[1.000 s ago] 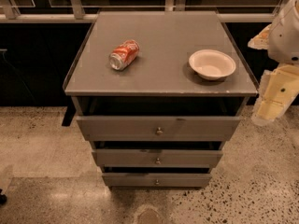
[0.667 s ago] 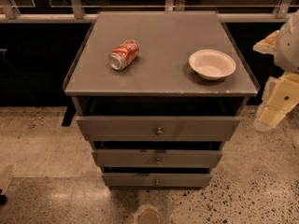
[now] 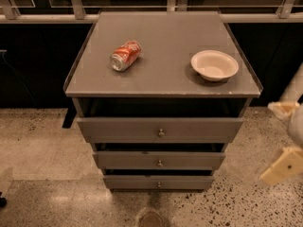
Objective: Open bottom drawer
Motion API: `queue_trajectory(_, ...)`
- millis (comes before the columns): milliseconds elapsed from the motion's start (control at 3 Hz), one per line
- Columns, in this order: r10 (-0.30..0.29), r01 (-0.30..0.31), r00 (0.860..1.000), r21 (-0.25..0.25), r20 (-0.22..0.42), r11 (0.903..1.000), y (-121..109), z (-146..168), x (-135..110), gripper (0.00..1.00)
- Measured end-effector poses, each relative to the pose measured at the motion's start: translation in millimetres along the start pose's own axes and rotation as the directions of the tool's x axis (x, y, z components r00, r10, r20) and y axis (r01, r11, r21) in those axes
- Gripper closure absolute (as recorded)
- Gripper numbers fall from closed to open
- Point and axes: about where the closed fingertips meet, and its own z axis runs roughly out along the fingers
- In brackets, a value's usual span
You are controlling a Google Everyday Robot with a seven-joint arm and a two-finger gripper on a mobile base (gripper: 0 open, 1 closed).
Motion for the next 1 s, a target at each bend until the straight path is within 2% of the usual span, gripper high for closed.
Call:
queue_trajectory(333, 0.059, -0.059, 0.998, 0.023, 0.0, 0.998, 8.9, 16.1, 25.5, 0.0)
queue_trajectory(667, 0.055, -0.055, 0.998, 0.021, -0.001, 0.9982, 8.7, 16.7, 24.1, 0.0)
queue_trajectory(1000, 0.071, -0.073, 0.996, 0.045, 0.045, 0.9963, 18.6, 21.9, 30.4, 0.0)
